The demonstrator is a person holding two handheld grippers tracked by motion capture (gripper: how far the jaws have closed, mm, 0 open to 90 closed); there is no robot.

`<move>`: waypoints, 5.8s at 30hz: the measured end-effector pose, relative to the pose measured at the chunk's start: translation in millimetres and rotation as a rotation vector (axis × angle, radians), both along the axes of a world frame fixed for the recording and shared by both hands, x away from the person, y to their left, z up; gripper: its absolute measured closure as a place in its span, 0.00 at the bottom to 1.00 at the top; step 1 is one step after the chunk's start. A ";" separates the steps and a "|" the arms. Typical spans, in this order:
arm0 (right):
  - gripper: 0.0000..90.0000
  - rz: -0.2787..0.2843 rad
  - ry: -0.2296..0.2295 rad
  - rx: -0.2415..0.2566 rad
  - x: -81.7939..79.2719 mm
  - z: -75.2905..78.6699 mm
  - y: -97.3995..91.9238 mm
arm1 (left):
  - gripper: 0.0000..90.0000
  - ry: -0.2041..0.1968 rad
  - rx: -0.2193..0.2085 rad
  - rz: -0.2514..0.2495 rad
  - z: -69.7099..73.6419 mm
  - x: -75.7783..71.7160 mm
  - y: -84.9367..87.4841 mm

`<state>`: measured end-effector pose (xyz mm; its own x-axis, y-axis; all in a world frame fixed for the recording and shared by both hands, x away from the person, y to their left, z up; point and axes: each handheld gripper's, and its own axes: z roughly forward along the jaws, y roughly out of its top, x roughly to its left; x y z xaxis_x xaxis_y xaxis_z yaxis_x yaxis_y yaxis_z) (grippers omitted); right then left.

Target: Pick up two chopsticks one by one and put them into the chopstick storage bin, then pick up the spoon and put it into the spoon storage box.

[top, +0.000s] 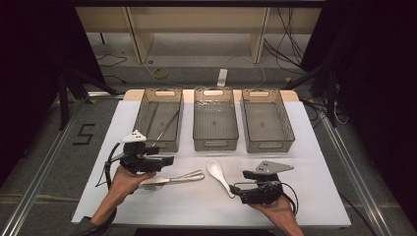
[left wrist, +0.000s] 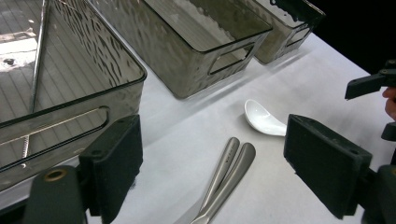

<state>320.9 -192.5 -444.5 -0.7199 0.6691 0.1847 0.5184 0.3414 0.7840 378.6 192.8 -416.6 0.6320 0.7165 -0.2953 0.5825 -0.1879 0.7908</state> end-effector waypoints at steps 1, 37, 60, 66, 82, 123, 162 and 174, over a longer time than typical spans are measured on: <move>0.30 0.002 0.006 -0.006 1.0 -0.4 1.1 | 0.21 -0.007 0.001 0.003 0.1 -1.0 0.2; 0.47 0.070 0.106 -0.231 23.7 -18.9 36.0 | 0.20 -0.057 0.022 0.023 -2.9 -31.5 2.5; 0.73 0.096 0.131 -0.340 38.5 -28.5 52.6 | 0.19 -0.076 0.002 0.001 -1.1 -37.1 -1.0; 0.76 0.102 0.107 -0.375 37.1 -30.0 55.9 | 0.19 -0.078 0.003 -0.001 -1.1 -37.2 -1.8; 0.96 0.109 0.076 -0.379 37.8 -25.4 54.2 | 0.19 -0.074 0.016 -0.005 -1.6 -36.6 -1.8; 0.96 -0.027 -0.023 -0.164 113.3 45.0 41.0 | 0.19 -0.075 0.008 -0.001 -1.5 -34.3 -2.0; 0.96 -0.165 0.035 -0.136 181.6 46.9 77.3 | 0.19 -0.081 0.012 0.005 -1.4 -34.0 -1.7; 0.96 -0.177 0.063 -0.141 186.7 36.1 83.6 | 0.19 -0.079 0.012 0.007 -1.6 -33.8 -2.0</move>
